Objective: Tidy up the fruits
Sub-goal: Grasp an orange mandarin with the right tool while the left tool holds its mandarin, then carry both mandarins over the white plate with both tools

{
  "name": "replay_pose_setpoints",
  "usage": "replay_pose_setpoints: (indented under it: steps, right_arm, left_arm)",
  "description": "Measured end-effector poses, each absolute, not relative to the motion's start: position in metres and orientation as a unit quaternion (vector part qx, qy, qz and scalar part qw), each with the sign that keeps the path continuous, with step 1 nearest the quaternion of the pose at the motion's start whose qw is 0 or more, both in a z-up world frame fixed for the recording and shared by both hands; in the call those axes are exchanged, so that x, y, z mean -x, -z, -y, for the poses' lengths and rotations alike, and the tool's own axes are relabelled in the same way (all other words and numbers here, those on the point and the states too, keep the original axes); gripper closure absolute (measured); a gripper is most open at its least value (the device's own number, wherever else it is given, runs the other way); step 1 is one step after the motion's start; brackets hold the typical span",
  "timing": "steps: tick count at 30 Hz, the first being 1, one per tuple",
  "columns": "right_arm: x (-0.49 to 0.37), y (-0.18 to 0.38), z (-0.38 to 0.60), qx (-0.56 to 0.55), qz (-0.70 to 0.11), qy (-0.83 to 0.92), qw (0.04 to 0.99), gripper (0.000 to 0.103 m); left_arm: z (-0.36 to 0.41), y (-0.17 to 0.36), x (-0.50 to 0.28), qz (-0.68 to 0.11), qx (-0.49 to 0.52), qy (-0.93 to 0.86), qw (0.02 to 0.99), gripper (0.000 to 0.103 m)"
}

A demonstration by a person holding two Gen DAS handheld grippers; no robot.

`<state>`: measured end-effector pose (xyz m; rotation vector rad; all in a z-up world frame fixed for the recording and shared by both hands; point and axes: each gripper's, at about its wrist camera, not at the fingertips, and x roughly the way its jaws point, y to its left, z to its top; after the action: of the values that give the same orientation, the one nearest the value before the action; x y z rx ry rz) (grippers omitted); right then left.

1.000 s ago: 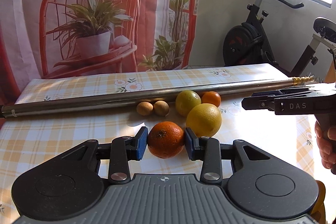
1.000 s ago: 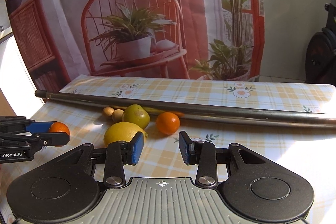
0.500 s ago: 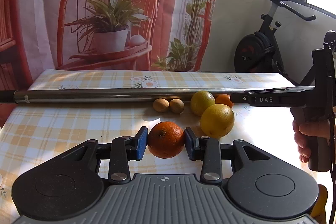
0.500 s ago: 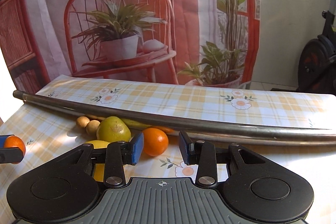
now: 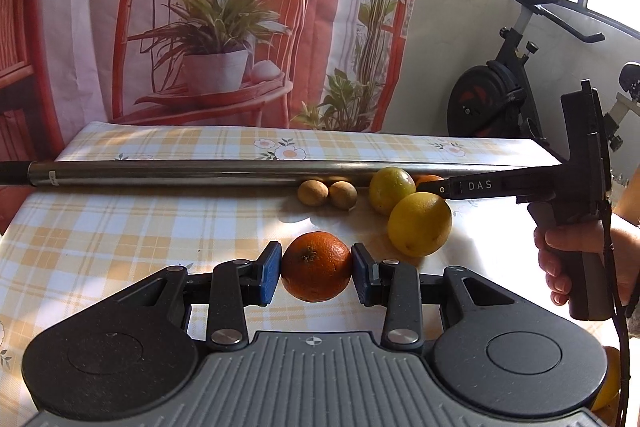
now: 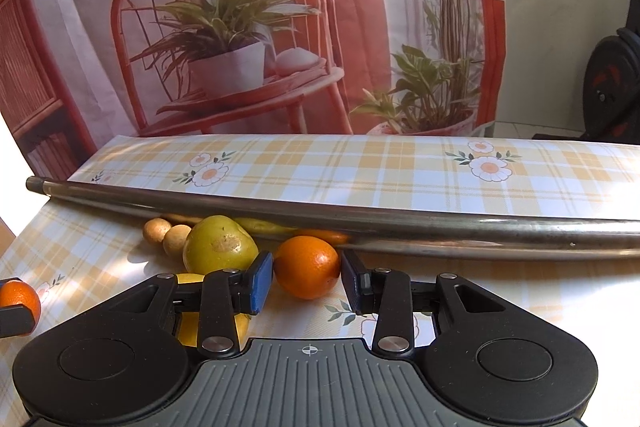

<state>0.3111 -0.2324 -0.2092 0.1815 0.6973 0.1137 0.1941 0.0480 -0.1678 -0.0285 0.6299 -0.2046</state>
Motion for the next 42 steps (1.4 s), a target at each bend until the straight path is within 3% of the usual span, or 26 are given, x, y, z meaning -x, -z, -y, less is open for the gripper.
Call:
replay_pose_setpoints:
  steps: [8,27,42]
  right_arm:
    - [-0.296,0.205,0.239,-0.137,-0.344,-0.063,0.927,0.069]
    - [-0.170,0.158,0.229,-0.123,-0.283,-0.093,0.947,0.069]
    - [-0.074,0.160,0.220,-0.149,-0.265,-0.075,0.950,0.069]
  left_arm:
    - [-0.043,0.164,-0.178,-0.306,0.031,0.111,0.945,0.063]
    - [-0.017,0.153,-0.109,-0.305,0.023,0.166,0.938,0.063]
    - [0.010,0.169,-0.065,-0.338,-0.007,0.232,0.912,0.063]
